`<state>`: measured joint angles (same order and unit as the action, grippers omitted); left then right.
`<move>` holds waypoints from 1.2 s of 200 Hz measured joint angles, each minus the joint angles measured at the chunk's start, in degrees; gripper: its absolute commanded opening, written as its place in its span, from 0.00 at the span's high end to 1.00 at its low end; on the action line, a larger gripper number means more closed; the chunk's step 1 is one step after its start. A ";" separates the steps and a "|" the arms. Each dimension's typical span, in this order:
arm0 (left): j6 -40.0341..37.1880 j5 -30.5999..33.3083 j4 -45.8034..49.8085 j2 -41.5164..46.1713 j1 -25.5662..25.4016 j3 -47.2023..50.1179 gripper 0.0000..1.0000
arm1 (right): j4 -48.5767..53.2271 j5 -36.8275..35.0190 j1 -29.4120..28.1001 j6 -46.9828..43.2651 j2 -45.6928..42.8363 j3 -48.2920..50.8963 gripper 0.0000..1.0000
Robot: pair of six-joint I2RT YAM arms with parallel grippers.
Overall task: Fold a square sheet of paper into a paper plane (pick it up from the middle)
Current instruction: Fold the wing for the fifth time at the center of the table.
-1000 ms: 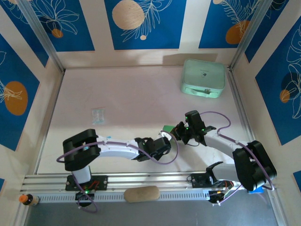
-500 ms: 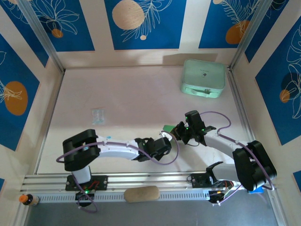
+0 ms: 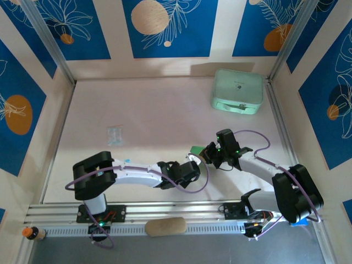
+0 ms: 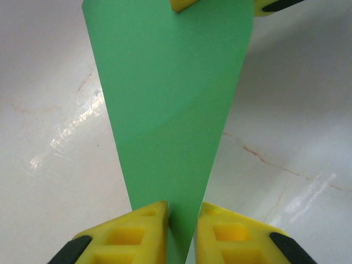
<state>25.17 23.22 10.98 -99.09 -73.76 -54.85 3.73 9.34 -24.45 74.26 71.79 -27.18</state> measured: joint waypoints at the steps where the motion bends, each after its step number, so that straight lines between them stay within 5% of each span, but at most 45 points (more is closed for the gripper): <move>1: -0.02 0.00 0.02 0.00 0.00 0.00 0.83 | 0.00 0.02 0.00 -0.02 0.00 0.00 1.00; 79: -0.04 0.00 0.22 0.00 0.00 0.00 0.96 | 0.00 0.02 -0.20 -0.02 0.00 0.00 1.00; 141: 1.55 -0.50 0.39 0.00 0.68 0.00 1.00 | 5.77 -1.68 0.61 -5.25 -3.15 -0.35 0.72; 240: 6.51 -24.59 -15.69 0.04 11.72 8.20 1.00 | 16.52 -4.24 6.93 -13.68 -15.32 -1.09 0.67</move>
<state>31.68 -1.37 -4.71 -99.04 -62.04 -46.65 20.25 5.10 -17.52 60.58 56.47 -28.27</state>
